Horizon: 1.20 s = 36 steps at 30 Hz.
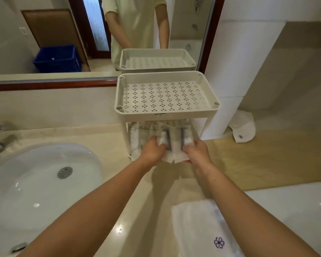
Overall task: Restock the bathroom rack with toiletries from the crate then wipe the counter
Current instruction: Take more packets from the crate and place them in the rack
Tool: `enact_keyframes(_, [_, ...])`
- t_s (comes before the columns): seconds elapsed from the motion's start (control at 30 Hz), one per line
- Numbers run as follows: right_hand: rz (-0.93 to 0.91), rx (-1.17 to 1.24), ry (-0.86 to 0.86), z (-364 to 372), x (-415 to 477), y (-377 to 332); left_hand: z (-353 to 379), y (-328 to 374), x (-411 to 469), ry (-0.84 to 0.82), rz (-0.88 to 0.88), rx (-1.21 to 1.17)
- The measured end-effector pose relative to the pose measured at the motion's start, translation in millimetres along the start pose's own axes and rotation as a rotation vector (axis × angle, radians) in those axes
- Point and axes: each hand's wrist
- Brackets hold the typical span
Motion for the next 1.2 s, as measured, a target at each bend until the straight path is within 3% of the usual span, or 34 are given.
enact_keyframes(0.3, [-0.171, -0.263, 0.051, 17.7, 107.5, 9.7, 30.1, -10.0, 107.1, 0.088, 0.046, 0.263])
enact_keyframes(0.53, [-0.214, -0.314, 0.071, 26.4, 141.6, 14.7, 38.2, -10.2, 131.8, 0.16, 0.073, 0.317])
enact_keyframes(0.67, [-0.259, -0.436, 0.04, 28.4, 150.5, 17.1, 41.6, -11.7, 133.2, 0.153, 0.069, 0.471])
enact_keyframes(0.8, [-0.296, -0.657, 0.038, 25.8, 144.0, 18.0, 36.8, -15.0, 125.8, 0.143, 0.053, 0.643])
enact_keyframes(0.9, [-0.287, -0.69, -0.002, 25.3, 126.4, 15.0, 29.7, -12.9, 110.8, 0.109, 0.035, 0.658])
enact_keyframes(1.2, [-0.244, -0.674, -0.204, -9.2, 16.0, -11.1, 8.7, 14.3, -4.9, 0.08, 0.132, 0.427])
Point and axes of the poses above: each hand's wrist, its own x-axis towards the middle knuckle, its own z-axis out of the palm, y = z × x, and after that the axes turned 7 degrees about -x, right-handed
